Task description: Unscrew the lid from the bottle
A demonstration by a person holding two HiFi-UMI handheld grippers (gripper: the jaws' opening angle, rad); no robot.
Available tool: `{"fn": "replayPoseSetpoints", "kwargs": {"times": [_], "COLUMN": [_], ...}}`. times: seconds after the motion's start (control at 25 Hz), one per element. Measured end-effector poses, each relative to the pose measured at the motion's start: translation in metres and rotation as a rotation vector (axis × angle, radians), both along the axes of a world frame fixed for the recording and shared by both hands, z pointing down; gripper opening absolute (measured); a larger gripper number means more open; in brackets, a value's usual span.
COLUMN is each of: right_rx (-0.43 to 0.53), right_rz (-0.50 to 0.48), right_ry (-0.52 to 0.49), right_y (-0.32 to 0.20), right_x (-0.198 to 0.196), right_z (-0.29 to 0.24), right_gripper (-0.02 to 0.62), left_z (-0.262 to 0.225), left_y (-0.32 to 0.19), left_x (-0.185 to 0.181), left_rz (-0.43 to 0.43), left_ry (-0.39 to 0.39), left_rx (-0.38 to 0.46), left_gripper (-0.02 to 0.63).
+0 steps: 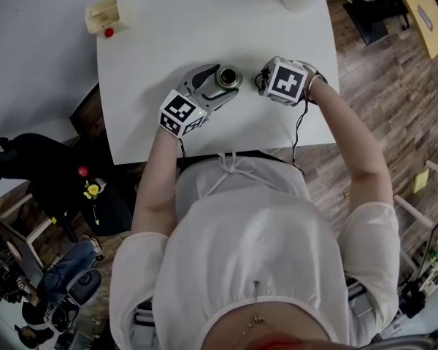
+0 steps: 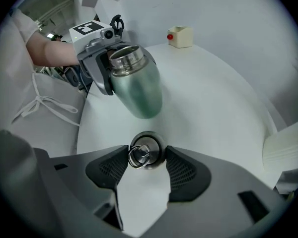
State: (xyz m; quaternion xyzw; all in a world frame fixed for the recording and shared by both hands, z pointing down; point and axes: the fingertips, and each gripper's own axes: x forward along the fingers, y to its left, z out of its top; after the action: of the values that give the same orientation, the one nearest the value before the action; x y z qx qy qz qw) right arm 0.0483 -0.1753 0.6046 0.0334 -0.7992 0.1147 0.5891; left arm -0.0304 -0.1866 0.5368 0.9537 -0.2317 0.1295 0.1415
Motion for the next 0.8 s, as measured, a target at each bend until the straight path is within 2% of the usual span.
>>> {"fn": "replayPoseSetpoints", "kwargs": {"times": [0.28, 0.4, 0.6, 0.8], "right_rx": [-0.019, 0.011, 0.059, 0.119], "right_rz": [0.088, 0.107, 0.209, 0.319], "right_ry": [0.003, -0.01, -0.14, -0.246], "right_y": [-0.003, -0.002, -0.003, -0.01], "right_x": [0.003, 0.005, -0.002, -0.005], "right_z": [0.01, 0.01, -0.005, -0.038], "right_gripper": [0.253, 0.255, 0.272, 0.264], "left_z": [0.003, 0.005, 0.002, -0.022], "left_y": [-0.001, 0.0, 0.003, 0.004], "left_x": [-0.002, -0.001, 0.001, -0.01], "left_rz": [-0.001, -0.005, -0.03, -0.071], "left_ry": [0.0, -0.003, -0.013, 0.005], "left_rx": [0.002, -0.006, -0.013, 0.052], "left_gripper": [0.344, 0.344, 0.342, 0.343]}}
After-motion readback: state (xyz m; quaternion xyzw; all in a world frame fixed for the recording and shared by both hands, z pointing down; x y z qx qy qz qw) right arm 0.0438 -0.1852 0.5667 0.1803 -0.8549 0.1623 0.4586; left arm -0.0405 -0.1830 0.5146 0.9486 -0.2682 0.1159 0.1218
